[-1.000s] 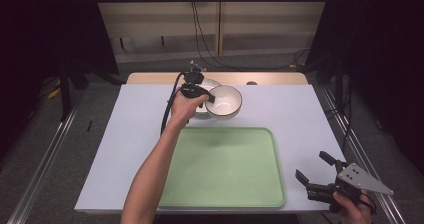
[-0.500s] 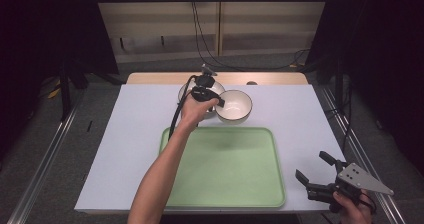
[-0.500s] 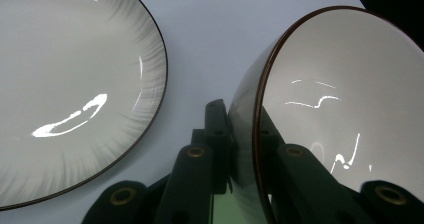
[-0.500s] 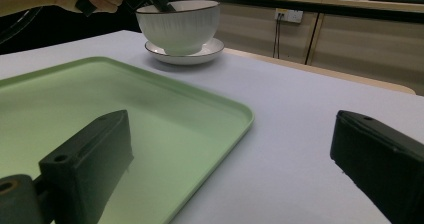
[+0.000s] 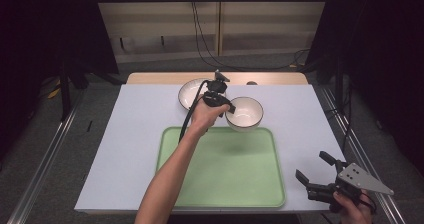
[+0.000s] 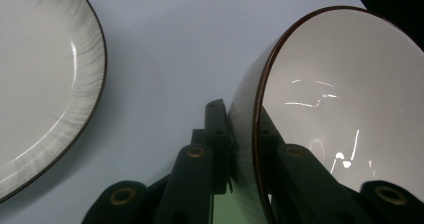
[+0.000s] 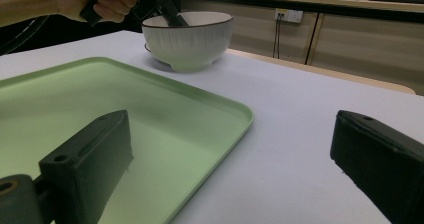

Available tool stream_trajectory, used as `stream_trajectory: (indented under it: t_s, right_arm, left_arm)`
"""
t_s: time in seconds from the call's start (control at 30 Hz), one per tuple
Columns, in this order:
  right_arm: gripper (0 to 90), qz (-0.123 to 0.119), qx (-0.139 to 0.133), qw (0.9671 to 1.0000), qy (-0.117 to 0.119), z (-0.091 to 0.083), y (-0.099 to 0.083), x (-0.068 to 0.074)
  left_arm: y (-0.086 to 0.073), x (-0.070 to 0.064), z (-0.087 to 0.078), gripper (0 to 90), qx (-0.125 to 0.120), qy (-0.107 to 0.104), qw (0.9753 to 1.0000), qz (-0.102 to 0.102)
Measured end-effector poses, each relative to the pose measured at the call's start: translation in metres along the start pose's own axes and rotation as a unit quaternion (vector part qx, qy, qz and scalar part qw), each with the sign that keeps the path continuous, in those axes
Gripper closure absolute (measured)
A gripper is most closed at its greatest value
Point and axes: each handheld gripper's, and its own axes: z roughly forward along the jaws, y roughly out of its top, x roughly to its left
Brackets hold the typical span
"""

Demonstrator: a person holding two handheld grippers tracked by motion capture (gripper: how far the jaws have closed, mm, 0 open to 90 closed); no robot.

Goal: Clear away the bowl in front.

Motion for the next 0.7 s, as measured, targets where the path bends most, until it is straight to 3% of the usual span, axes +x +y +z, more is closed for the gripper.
stream_trajectory:
  t_s: [0.23,0.27,0.33,0.53,0.7]
  right_arm:
    - [2.9,0.0,-0.001,1.0,0.002,0.0,0.0,0.0]
    - [2.9,0.001,0.0,1.0,0.001,0.0,0.0,0.0]
    - [2.9,-0.001,-0.001,1.0,0.0,0.0,0.0,0.0]
    - [3.0,-0.001,0.001,1.0,0.001,0.0,0.0,0.0]
    - [3.0,-0.003,0.0,1.0,-0.001,0.0,0.0,-0.001]
  left_arm:
    - [-0.002,-0.012,0.015,82.8,0.012,0.0,0.9999,0.004]
    - [-0.001,-0.012,0.016,82.8,0.021,-0.001,0.9997,0.011]
    - [-0.002,-0.015,0.02,82.8,0.015,-0.004,0.9999,0.005]
    - [0.0,-0.021,0.03,82.8,0.031,-0.005,0.9995,0.012]
    - [-0.001,-0.027,0.039,82.8,0.03,-0.011,0.9994,0.016]
